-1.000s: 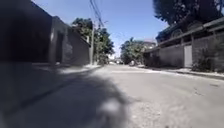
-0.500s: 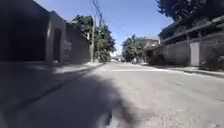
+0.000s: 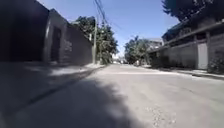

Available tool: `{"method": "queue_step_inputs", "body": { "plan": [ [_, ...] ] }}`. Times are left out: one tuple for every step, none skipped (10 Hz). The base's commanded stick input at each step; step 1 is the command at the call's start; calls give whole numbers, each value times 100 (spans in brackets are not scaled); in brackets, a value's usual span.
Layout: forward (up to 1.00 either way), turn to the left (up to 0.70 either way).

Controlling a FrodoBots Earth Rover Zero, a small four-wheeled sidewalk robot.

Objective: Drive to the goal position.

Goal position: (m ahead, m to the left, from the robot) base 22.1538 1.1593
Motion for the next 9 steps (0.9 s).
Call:
{"method": "queue_step_inputs", "body": {
  "plan": [
    [100, 0],
    [100, 0],
    [100, 0],
    [100, 0],
    [100, 0],
    [100, 0],
    [100, 0],
    [100, 0],
    [100, 0]
  ]
}}
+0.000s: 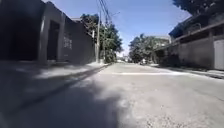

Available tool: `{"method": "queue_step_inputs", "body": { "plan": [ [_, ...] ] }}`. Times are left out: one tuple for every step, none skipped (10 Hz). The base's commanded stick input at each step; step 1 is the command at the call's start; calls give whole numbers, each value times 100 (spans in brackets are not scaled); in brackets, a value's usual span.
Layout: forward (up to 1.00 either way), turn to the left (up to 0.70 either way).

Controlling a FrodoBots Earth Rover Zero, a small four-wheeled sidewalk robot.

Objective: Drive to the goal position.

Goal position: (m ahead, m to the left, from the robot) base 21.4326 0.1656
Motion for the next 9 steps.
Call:
{"method": "queue_step_inputs", "body": {
  "plan": [
    [100, 0],
    [100, -5],
    [100, -24],
    [100, -40],
    [100, -40],
    [100, -40],
    [100, -37],
    [100, -20],
    [100, -2]
  ]
}}
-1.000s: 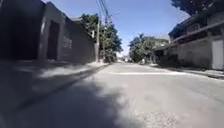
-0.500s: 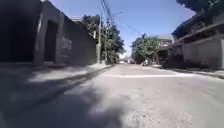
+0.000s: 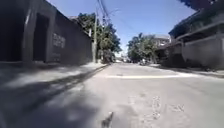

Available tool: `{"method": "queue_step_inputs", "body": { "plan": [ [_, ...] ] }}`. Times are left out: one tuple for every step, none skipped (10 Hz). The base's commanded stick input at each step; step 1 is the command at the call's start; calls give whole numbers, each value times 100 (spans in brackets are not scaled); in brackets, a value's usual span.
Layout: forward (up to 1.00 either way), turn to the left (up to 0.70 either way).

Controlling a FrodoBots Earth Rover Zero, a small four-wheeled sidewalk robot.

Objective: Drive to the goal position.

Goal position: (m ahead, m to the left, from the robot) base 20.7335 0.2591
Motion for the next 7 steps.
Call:
{"method": "queue_step_inputs", "body": {
  "plan": [
    [100, 0],
    [100, 0],
    [100, 0],
    [100, 0],
    [100, 0],
    [100, 0],
    [100, 0]
  ]
}}
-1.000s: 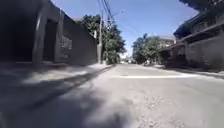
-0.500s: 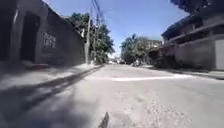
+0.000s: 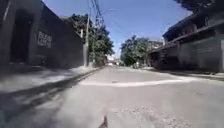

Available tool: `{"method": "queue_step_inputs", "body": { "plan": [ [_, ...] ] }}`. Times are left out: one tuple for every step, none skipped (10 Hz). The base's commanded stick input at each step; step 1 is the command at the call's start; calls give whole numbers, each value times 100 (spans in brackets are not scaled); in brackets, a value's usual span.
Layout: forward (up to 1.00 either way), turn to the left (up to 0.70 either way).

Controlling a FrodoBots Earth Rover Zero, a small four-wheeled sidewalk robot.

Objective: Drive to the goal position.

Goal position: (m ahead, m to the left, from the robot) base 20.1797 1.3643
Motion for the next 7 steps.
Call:
{"method": "queue_step_inputs", "body": {
  "plan": [
    [100, -2],
    [100, -2],
    [100, -2],
    [100, -7],
    [100, -40],
    [100, -40],
    [100, -40]
  ]
}}
